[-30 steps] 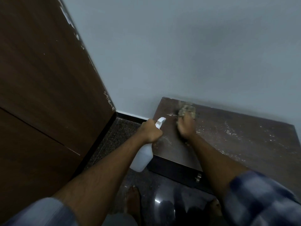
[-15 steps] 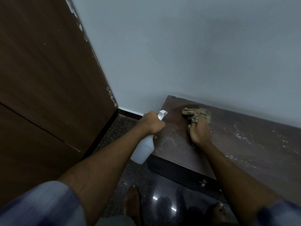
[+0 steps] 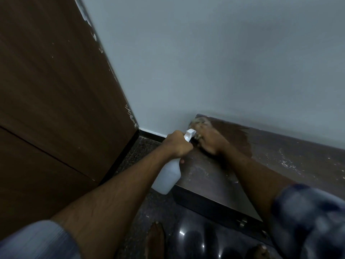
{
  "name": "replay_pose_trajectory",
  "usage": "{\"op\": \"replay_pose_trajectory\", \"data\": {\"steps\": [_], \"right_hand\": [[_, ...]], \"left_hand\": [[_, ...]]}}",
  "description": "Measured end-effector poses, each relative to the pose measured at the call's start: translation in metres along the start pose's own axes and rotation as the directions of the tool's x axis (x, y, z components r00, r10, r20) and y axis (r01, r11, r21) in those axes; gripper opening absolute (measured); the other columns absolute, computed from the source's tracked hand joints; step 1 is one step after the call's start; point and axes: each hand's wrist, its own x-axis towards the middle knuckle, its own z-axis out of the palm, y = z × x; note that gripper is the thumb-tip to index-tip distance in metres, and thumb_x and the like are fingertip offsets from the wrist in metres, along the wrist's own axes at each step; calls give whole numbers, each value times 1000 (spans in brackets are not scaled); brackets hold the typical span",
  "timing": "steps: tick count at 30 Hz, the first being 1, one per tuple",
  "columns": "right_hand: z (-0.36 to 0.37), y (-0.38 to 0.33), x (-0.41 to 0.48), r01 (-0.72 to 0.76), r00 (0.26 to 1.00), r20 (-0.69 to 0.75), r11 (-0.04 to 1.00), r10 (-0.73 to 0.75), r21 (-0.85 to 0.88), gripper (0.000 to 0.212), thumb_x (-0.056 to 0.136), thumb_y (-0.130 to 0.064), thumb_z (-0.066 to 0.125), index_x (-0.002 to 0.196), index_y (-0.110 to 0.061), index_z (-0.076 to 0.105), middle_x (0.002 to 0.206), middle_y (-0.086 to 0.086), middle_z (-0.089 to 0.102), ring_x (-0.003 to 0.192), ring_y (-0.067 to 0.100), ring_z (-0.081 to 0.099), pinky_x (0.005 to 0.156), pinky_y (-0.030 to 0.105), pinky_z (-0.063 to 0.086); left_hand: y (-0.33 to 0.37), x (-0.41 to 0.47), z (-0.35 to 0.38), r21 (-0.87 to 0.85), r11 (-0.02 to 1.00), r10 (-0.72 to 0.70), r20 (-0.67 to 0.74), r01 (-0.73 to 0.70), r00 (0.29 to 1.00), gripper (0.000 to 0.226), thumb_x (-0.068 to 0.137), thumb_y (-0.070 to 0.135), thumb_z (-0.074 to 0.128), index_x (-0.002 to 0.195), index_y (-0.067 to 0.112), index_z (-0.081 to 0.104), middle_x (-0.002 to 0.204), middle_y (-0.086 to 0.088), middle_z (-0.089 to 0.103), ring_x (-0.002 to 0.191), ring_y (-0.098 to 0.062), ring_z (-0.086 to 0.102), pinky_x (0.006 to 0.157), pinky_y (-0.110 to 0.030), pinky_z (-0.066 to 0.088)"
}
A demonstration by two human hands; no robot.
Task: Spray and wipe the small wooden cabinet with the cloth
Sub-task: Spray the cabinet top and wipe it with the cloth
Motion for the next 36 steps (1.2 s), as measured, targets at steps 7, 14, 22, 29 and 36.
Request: {"op": "replay_pose_trajectory", "data": {"steps": [7,14,22,29,36], "right_hand": [[-5,4,11,98,994,53,995,-96,-28,51,100,-21,48,149,-12,45,155,5,42,148,23,30,124,36,20],[0,4,-29,-78,997,20,997,78,-30,61,96,-22,56,153,-11,39,162,14,32,150,30,28,122,35,24],[20,-44,-118,-291,948,-125,956,292,26,48,98,-15,45,144,-2,48,153,19,42,143,36,38,120,38,28],[5,-41,-121,-570,810,-130,820,571,53,60,96,-16,48,154,-8,37,158,17,35,147,36,31,123,43,23],[28,-73,-132,54,995,80,998,-56,32,66,92,-9,51,156,-20,36,163,7,30,151,25,23,125,35,15]], "left_hand": [[-5,5,1,-55,998,-14,4,15,1000,23,85,12,62,106,3,65,91,-16,67,51,-31,67,50,-31,54],[-21,-30,7,-44,993,-107,2,107,994,19,84,10,53,97,2,64,78,-15,70,37,-22,64,39,-23,47],[-55,-82,38,-87,984,-158,-26,155,987,21,89,12,64,108,6,66,90,-10,71,49,-20,67,41,-22,48],[-67,-112,31,-162,973,-181,-88,165,980,12,85,15,63,95,15,70,85,-7,73,40,-17,66,42,-20,48],[-75,-126,28,-216,957,-221,-119,192,968,9,87,14,65,93,10,69,77,-11,74,37,-14,61,37,-18,43]]}}
